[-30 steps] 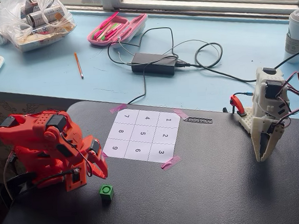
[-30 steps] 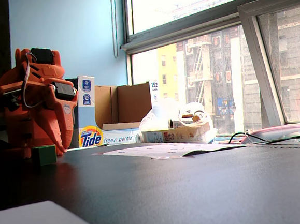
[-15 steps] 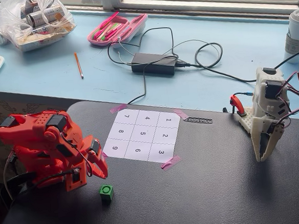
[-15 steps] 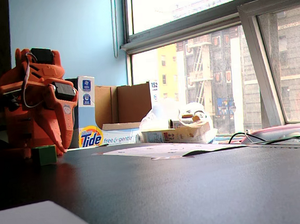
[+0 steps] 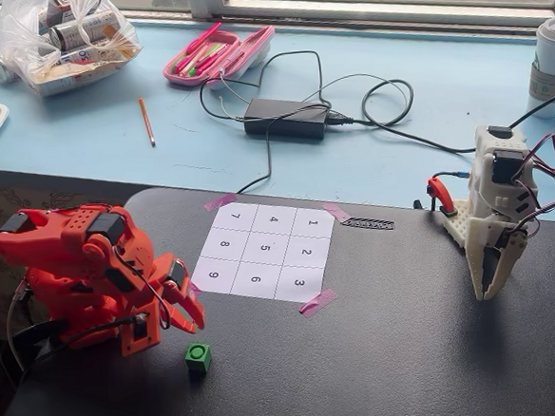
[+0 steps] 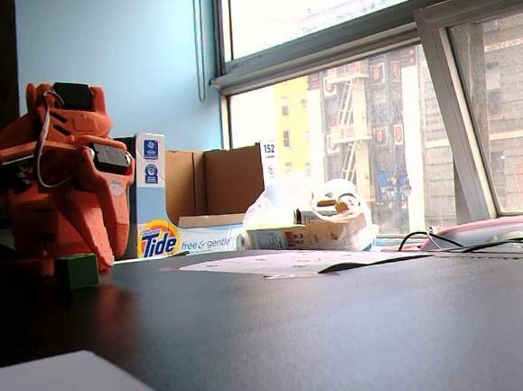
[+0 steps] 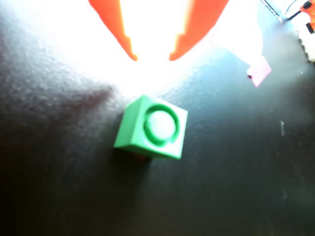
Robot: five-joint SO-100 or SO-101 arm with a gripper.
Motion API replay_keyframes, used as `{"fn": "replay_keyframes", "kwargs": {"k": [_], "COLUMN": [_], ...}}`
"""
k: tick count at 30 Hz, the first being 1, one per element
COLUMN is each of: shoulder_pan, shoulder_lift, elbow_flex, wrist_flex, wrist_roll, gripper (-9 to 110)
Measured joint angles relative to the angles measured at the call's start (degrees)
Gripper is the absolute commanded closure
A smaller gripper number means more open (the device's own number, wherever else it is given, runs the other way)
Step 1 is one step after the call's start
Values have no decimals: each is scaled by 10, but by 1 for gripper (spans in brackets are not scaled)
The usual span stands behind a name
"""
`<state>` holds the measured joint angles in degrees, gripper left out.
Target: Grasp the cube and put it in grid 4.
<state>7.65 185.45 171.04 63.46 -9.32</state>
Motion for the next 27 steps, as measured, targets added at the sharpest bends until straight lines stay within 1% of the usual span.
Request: {"fn": "replay_keyframes", "kwargs": {"k": [3, 8, 15, 21, 27], "shoulder_pan": [10, 24, 68, 113, 130], "shoulder_lift": [-35, -117, -250, -344, -411], "elbow_flex": [-34, -116, -223, -235, -235], "wrist_flex": [3, -4, -4, -25, -49], "wrist_roll": [5, 18, 36, 39, 45], "gripper": [80, 77, 76, 75, 75]}}
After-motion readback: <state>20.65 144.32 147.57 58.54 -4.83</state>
